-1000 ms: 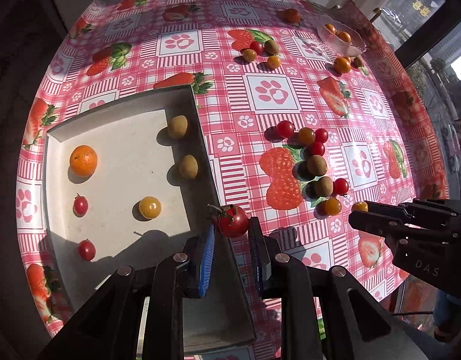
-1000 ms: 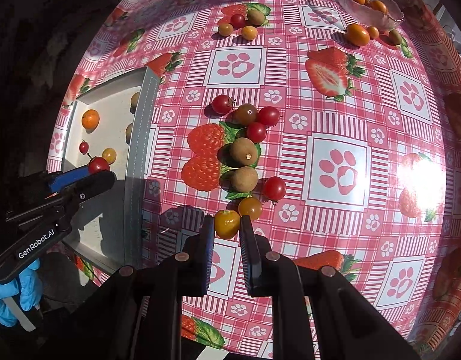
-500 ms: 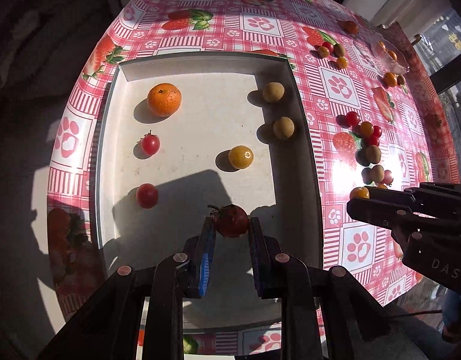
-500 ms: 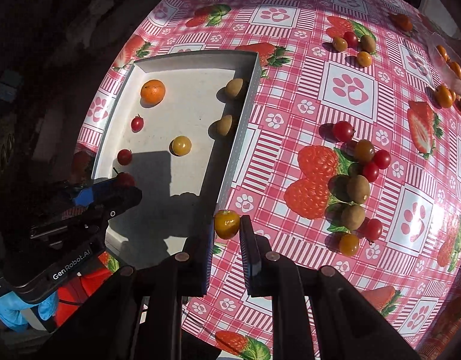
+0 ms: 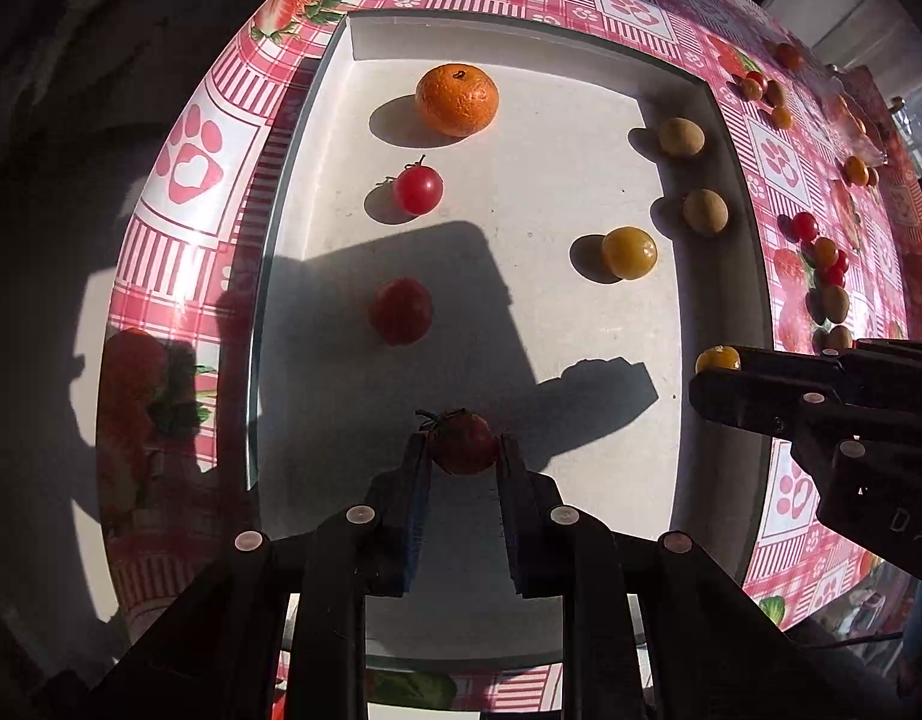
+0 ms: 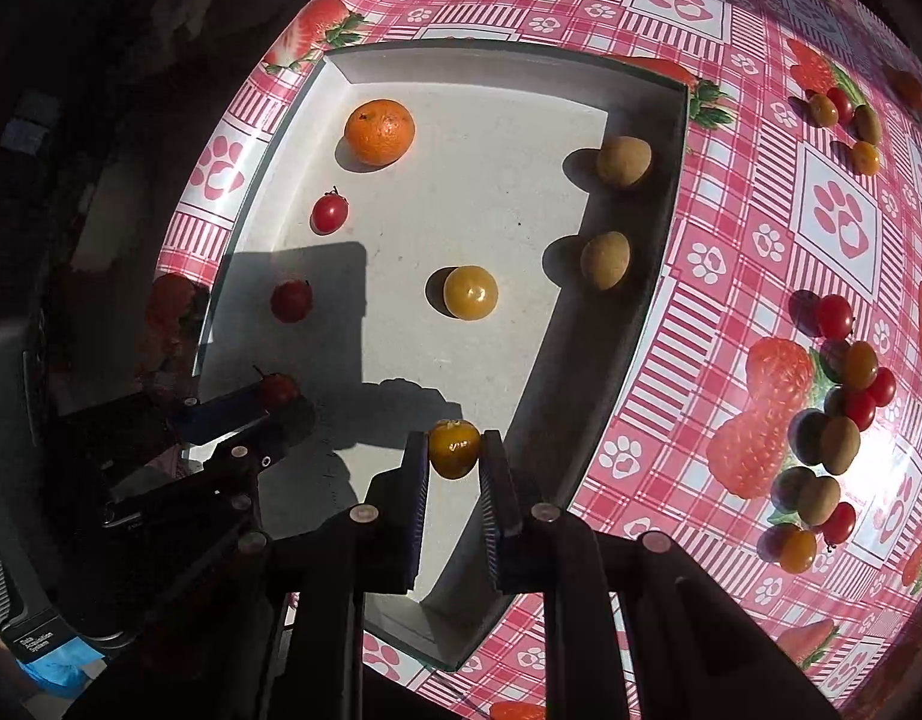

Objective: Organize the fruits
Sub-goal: 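Open the left gripper to drop the red tomato while the right drops the yellow one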

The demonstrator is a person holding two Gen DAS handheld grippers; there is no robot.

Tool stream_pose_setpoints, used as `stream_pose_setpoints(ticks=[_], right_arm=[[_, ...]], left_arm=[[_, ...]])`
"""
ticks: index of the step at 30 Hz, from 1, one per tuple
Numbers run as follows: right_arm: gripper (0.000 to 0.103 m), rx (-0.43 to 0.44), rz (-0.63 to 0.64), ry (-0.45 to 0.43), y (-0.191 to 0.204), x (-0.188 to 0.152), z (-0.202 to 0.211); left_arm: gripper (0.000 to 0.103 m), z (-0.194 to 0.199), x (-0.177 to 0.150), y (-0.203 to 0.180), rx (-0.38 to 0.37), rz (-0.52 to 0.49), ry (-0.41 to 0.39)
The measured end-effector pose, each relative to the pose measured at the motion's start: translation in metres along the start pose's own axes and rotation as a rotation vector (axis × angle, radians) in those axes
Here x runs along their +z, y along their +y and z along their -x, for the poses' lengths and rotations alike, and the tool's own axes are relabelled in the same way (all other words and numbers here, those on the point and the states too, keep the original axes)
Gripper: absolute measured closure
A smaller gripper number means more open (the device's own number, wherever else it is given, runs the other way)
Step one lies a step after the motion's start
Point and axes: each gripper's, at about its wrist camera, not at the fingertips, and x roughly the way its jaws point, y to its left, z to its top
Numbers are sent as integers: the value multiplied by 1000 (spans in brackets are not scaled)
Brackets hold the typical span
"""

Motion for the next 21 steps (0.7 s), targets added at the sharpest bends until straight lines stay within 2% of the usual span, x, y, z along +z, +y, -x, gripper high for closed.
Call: stream_pose_setpoints(ticks=[14, 15, 16, 17, 18, 19, 21], right_arm=[[84, -45, 13, 59, 9, 23, -39], [84, -48, 18, 61, 11, 25, -40], [84, -47, 20, 61, 12, 26, -41], [83, -45, 20, 59, 13, 27, -41], [83, -44, 16, 61, 13, 28, -40], [81, -40, 12, 64, 13, 30, -41], [67, -34, 4, 61, 13, 32, -40]], left_arm=[[77, -13, 5, -7, 15, -20, 5], [66, -12, 8, -7, 8, -25, 4], [41, -13, 9, -8, 24, -29, 3], [32, -12, 10, -9, 55, -32, -11], [27, -11, 11, -10, 78, -37, -29], [27, -11, 14, -12, 80, -41, -24], [27, -13, 17, -12, 71, -37, -4]])
